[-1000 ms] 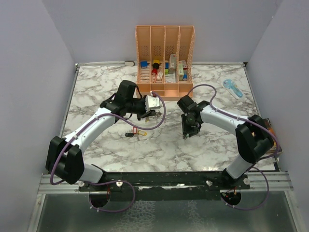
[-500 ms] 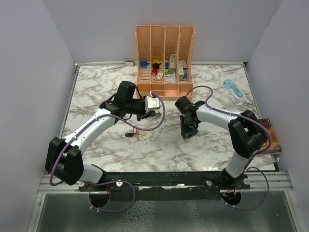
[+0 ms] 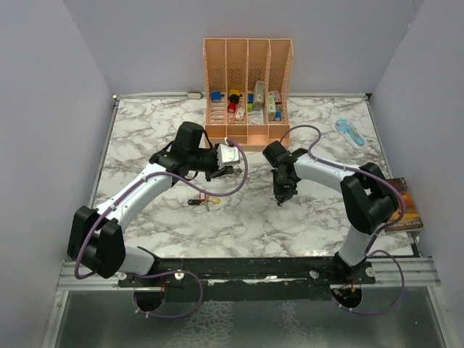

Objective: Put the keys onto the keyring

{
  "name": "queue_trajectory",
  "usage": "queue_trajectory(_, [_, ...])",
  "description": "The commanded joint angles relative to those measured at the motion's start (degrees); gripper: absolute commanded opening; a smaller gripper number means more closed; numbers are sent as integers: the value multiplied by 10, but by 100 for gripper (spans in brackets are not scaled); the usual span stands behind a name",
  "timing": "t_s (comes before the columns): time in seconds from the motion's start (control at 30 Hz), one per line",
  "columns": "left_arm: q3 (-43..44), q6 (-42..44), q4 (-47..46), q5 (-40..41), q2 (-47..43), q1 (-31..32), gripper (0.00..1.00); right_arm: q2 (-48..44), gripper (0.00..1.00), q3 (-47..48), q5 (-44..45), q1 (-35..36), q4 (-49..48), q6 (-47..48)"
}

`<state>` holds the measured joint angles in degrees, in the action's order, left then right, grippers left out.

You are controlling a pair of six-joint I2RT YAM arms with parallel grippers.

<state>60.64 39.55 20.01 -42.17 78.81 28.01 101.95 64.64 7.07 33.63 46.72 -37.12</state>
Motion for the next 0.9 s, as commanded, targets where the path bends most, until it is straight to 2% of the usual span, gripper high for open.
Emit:
queue_trajectory(0.0, [-4,-4,-17,-19,-19,-4,0,-7,5,-9,70,-7,-31,28])
queue_trajectory(0.1, [-4,-6,-20,-19,-19,-4,0,-16,1,-8,76,-7,-35,51])
queue_trajectory(0.47, [7,-11,-20,-25,-13,-5,0,-72,1,-11,69,-7,-9,81])
queue_trajectory(0.6, [20,-5,-16,-38,-7,-5,0,-139,1,-39,38,-7,-45,129])
queue_trajectory(0.77, [32,11,-1,-64,0,-5,0,-275,1,-91,-3,-7,-122,195])
queue_trajectory(0.87, [40,19,6,-74,1,-4,0,-329,1,-91,-47,-8,-139,221])
